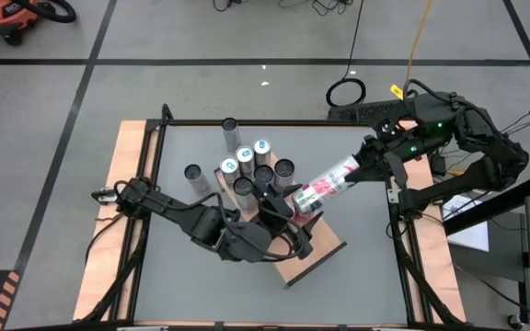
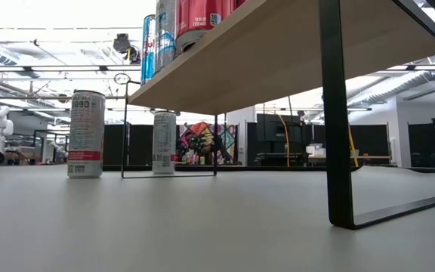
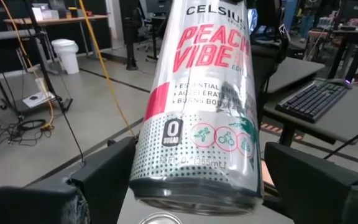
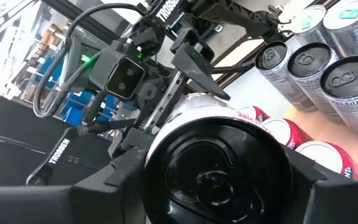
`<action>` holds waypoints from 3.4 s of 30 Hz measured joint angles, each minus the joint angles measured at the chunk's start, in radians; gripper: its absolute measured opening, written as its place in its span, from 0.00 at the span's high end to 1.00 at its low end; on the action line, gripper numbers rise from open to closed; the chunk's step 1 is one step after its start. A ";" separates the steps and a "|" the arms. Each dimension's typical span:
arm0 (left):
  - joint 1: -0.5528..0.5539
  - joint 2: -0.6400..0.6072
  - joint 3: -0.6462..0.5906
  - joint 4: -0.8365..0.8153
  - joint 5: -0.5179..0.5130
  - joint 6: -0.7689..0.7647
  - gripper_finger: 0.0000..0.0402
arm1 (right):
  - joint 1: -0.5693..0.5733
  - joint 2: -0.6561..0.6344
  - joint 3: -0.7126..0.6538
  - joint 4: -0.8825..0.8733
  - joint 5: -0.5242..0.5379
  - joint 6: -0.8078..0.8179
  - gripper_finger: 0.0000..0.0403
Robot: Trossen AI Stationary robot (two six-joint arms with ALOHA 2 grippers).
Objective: Place canned beverage on shelf
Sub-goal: Put the bottom right red soda can on the shelf
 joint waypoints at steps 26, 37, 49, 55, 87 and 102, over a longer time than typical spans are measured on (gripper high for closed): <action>-0.004 0.001 0.000 0.002 0.006 -0.025 0.36 | -0.001 0.000 0.000 0.004 -0.025 -0.058 0.37; -0.022 0.001 0.000 0.091 0.000 -0.034 0.37 | 0.000 -0.008 0.000 0.101 -0.056 -0.289 0.21; -0.037 0.001 0.000 0.353 0.011 0.012 0.37 | 0.000 -0.021 0.000 0.291 -0.105 -0.581 0.14; -0.036 0.001 0.000 0.444 0.033 0.085 0.37 | 0.000 0.002 0.000 0.379 -0.129 -0.563 0.14; -0.034 0.002 0.000 0.520 0.025 0.212 0.33 | 0.000 0.034 0.000 0.504 -0.156 -0.412 0.46; -0.084 -0.009 0.000 0.536 -0.148 0.199 0.09 | 0.000 -0.022 -0.002 0.347 -0.171 -0.470 0.45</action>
